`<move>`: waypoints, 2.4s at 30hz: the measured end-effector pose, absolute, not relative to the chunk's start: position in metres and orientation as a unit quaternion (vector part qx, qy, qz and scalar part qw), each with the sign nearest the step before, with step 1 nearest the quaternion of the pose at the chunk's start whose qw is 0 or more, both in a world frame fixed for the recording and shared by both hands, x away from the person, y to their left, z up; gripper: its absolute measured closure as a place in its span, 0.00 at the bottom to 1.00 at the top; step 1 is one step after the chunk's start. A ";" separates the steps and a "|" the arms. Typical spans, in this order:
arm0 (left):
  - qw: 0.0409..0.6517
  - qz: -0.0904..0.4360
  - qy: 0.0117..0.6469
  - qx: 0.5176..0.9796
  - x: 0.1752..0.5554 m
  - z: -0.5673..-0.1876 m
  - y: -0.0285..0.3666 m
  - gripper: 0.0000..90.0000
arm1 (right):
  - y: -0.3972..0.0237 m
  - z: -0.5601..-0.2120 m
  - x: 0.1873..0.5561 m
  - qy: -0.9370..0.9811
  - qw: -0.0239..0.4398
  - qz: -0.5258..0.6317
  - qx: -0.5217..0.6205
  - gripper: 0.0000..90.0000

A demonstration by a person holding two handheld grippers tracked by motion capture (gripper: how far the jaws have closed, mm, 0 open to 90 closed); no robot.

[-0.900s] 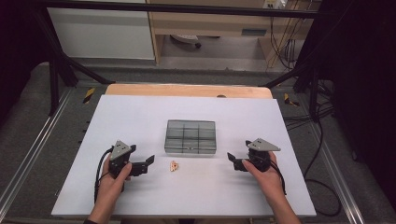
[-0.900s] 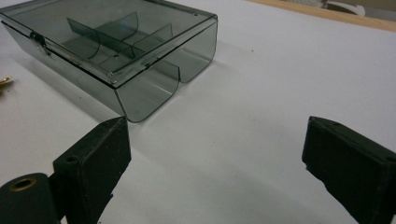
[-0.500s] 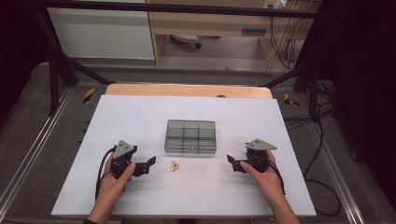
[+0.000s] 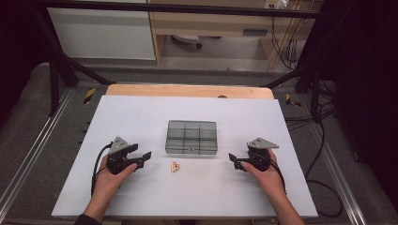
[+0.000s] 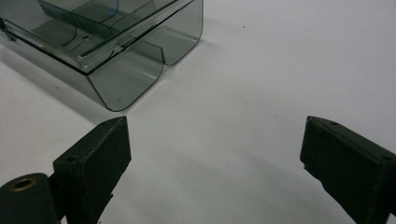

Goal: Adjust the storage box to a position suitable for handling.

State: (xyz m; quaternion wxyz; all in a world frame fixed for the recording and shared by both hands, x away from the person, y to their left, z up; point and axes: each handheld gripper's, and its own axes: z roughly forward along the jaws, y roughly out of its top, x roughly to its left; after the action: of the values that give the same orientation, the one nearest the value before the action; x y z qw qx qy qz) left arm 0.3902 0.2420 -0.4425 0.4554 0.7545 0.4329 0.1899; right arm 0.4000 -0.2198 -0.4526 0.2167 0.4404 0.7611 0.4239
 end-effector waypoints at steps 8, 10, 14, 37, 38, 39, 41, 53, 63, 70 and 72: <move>0.429 0.178 0.429 0.775 0.427 -0.440 0.230 0.97 | -0.217 -0.448 0.418 0.771 0.226 0.399 0.443 0.16; 0.422 0.158 0.432 0.781 0.440 -0.443 0.220 1.00 | -0.216 -0.447 0.424 0.770 0.226 0.397 0.447 0.16; 0.412 0.159 0.431 0.787 0.450 -0.444 0.210 1.00 | -0.214 -0.443 0.437 0.764 0.223 0.400 0.455 0.15; 0.385 0.150 0.423 0.807 0.471 -0.442 0.172 1.00 | -0.217 -0.443 0.484 0.752 0.228 0.415 0.458 0.57; 0.386 0.147 0.424 0.806 0.471 -0.442 0.172 1.00 | -0.216 -0.444 0.485 0.757 0.235 0.415 0.446 0.63; 0.391 0.141 0.426 0.803 0.471 -0.442 0.172 1.00 | -0.216 -0.445 0.486 0.759 0.239 0.416 0.441 0.66; 0.398 0.130 0.427 0.801 0.472 -0.444 0.169 1.00 | -0.215 -0.447 0.489 0.759 0.238 0.417 0.440 0.71; 0.391 0.124 0.409 0.815 0.474 -0.448 0.143 1.00 | -0.215 -0.457 0.504 0.782 0.208 0.418 0.413 1.00; 0.391 0.114 0.403 0.819 0.472 -0.449 0.126 1.00 | -0.215 -0.459 0.513 0.799 0.206 0.412 0.387 1.00; 0.386 0.109 0.406 0.821 0.469 -0.448 0.123 1.00 | -0.216 -0.459 0.511 0.802 0.207 0.412 0.380 1.00; 0.385 0.107 0.403 0.823 0.467 -0.448 0.122 1.00 | -0.218 -0.459 0.509 0.804 0.206 0.411 0.377 1.00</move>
State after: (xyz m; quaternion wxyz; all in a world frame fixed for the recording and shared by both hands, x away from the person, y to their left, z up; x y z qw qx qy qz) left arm 0.4667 0.1217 -0.4475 0.3854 0.8232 0.4030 0.1067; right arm 0.5091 -0.2178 -0.4588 0.2060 0.3774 0.8041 0.4106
